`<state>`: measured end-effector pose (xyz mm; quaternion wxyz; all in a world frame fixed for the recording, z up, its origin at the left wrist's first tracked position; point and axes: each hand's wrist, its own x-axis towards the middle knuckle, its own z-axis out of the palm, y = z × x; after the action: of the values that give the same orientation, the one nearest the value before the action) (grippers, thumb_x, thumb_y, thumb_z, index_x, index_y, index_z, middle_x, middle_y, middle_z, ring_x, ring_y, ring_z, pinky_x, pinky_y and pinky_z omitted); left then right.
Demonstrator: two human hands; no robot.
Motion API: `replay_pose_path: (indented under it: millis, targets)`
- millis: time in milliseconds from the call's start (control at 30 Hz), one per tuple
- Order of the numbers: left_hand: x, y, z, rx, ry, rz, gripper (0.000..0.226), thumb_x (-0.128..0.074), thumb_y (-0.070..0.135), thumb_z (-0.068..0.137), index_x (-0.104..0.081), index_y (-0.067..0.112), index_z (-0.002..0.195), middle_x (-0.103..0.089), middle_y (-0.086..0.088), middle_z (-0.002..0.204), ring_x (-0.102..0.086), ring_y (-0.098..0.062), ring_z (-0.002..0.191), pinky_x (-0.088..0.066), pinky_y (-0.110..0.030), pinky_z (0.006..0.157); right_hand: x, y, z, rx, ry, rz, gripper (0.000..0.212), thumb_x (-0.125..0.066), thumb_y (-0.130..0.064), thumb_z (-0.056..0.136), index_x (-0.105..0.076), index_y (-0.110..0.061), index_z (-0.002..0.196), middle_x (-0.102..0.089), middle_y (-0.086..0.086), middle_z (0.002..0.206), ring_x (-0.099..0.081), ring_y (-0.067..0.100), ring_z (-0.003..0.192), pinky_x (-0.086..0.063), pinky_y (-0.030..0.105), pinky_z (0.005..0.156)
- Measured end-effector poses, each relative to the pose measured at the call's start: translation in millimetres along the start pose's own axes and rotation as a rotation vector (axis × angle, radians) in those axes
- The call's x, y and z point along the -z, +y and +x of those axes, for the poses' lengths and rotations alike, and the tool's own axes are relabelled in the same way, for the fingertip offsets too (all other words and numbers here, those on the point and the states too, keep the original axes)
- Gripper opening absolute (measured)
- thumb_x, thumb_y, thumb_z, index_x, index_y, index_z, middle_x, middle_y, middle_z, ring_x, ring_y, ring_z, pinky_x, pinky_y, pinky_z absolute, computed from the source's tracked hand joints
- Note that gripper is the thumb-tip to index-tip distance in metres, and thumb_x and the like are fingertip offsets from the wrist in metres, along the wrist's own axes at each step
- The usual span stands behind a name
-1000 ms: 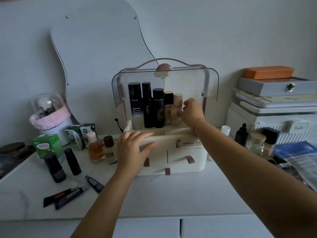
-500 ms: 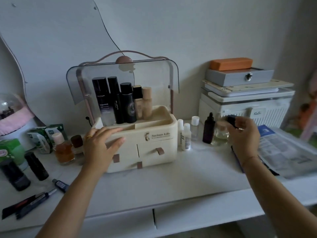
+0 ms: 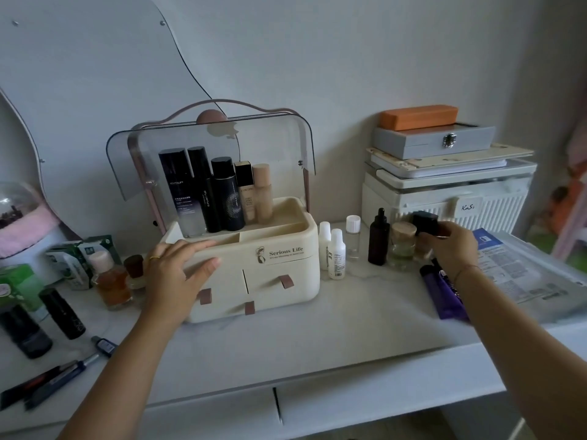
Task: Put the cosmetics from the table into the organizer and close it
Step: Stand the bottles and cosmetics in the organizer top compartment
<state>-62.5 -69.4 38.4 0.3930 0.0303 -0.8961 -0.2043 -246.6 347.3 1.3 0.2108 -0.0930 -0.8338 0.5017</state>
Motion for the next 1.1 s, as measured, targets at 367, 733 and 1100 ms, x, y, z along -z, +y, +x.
replay_pose_path:
  millis: [367, 733, 1100]
  targets:
    - [0, 2, 0, -0.024, 0.015, 0.011, 0.038, -0.063, 0.049, 0.081, -0.07, 0.022, 0.107, -0.066, 0.004, 0.098, -0.044, -0.023, 0.097, -0.022, -0.028, 0.077, 16, -113, -106, 0.459, 0.156, 0.366, 0.036, -0.072, -0.015, 0.075, -0.067, -0.017, 0.11, -0.067, -0.013, 0.089, -0.06, -0.018, 0.076, -0.039, -0.004, 0.068]
    - [10, 18, 6, 0.111, -0.055, -0.051, 0.028, -0.062, 0.043, 0.082, -0.07, 0.027, 0.102, -0.068, 0.009, 0.102, -0.054, -0.017, 0.104, -0.043, -0.039, 0.091, -99, -209, -124, 0.563, -0.328, 0.239, 0.031, -0.071, -0.02, 0.08, -0.068, -0.016, 0.11, -0.069, -0.006, 0.096, -0.062, 0.006, 0.086, -0.049, 0.018, 0.083]
    - [-30, 60, 86, 0.258, -0.411, -0.18, 0.05, -0.062, 0.036, 0.086, -0.052, 0.016, 0.13, -0.063, -0.003, 0.119, -0.058, -0.019, 0.105, -0.047, -0.035, 0.09, -115, -201, -103, 0.465, -0.414, -0.002, 0.02, -0.06, -0.01, 0.087, -0.066, -0.001, 0.103, -0.07, 0.015, 0.102, -0.065, 0.029, 0.093, -0.055, 0.025, 0.072]
